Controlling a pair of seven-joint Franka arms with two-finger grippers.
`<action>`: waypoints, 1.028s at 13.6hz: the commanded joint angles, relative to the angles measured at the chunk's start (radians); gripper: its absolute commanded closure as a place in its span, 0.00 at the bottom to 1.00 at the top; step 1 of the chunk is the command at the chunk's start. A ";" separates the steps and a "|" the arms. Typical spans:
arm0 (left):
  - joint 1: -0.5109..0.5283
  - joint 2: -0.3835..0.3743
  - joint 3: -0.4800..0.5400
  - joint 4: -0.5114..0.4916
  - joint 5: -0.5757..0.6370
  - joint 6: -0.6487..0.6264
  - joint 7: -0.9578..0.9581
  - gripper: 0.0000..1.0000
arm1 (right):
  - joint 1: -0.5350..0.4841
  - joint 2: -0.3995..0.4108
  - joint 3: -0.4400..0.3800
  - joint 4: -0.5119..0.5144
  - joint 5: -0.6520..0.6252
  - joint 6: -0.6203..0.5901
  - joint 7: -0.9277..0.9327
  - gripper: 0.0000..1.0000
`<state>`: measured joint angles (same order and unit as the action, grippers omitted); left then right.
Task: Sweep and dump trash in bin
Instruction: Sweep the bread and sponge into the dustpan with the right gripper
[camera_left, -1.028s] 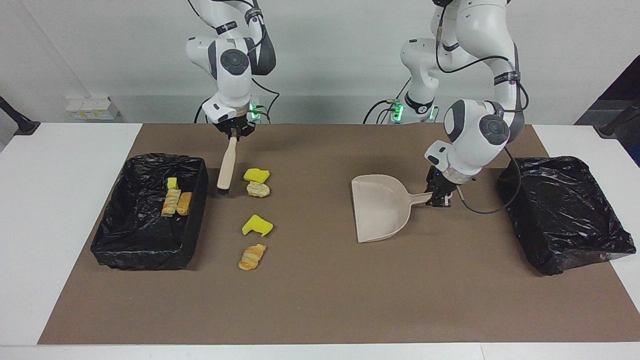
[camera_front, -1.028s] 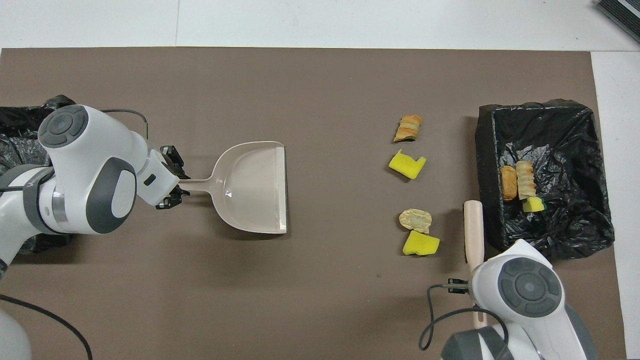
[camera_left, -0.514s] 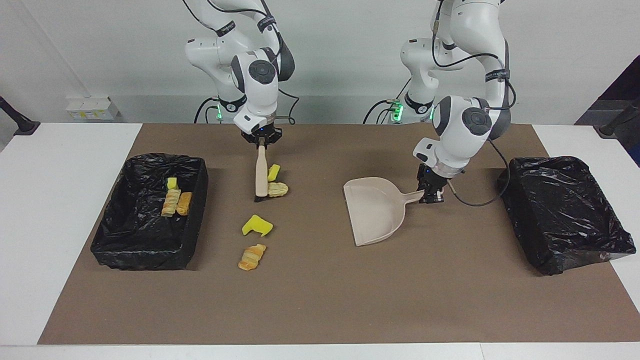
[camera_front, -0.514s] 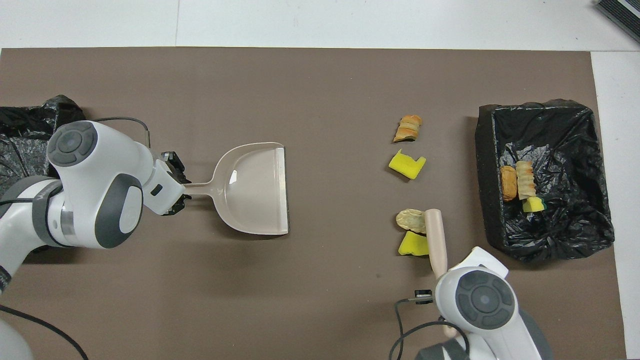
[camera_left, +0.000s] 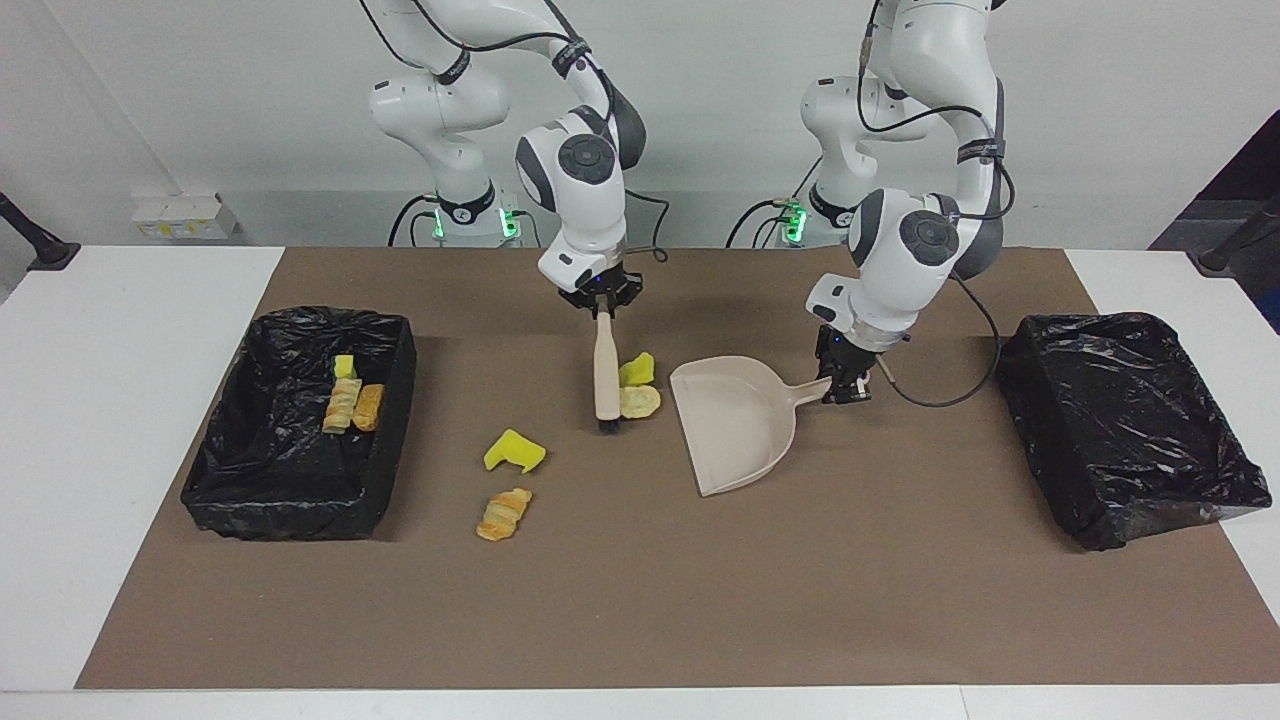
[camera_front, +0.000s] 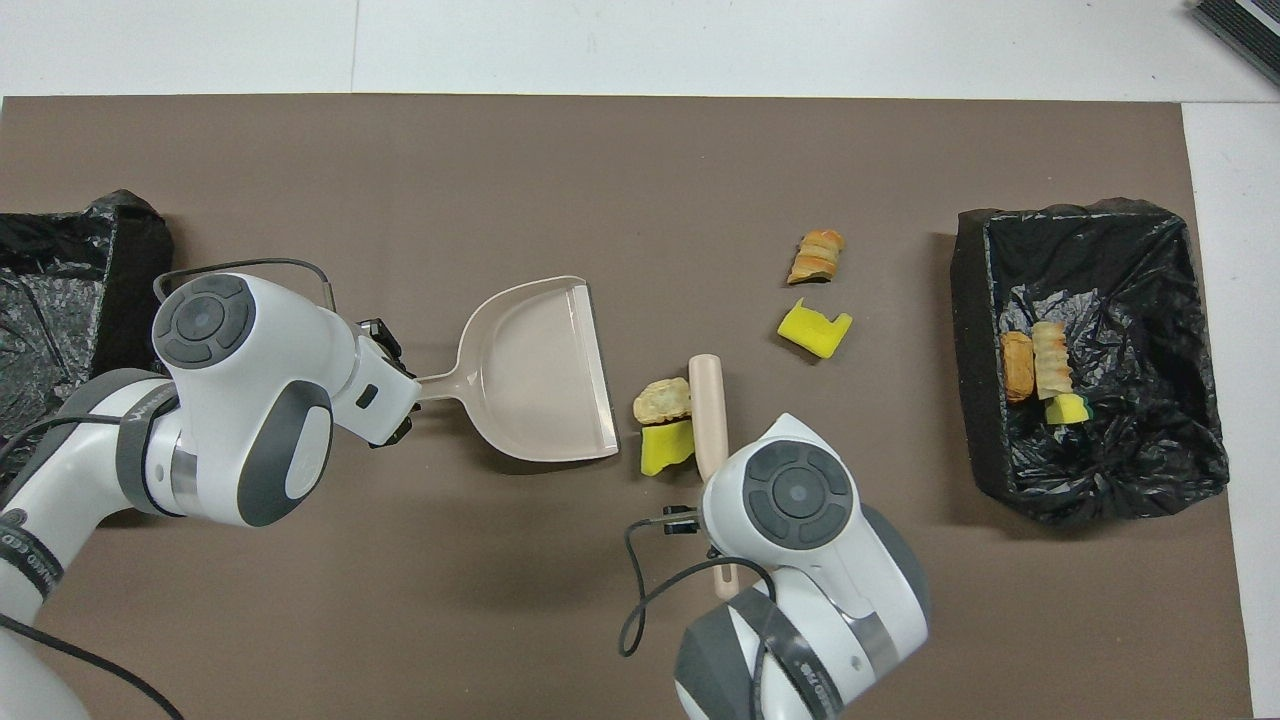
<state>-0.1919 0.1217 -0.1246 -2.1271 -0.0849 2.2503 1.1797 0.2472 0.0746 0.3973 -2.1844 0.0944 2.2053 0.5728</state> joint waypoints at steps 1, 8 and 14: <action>-0.020 0.001 0.000 -0.025 0.048 0.042 -0.054 1.00 | 0.076 0.134 0.000 0.095 0.016 0.089 0.094 1.00; -0.011 0.024 -0.001 -0.004 0.048 0.088 -0.032 1.00 | 0.149 0.180 -0.002 0.318 -0.005 -0.039 0.174 1.00; 0.017 0.039 0.014 0.010 0.034 0.124 0.061 1.00 | 0.028 0.143 -0.012 0.342 -0.018 -0.124 0.088 1.00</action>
<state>-0.1875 0.1485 -0.1143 -2.1258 -0.0553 2.3537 1.2162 0.3007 0.2187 0.3817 -1.8530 0.0905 2.0999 0.6835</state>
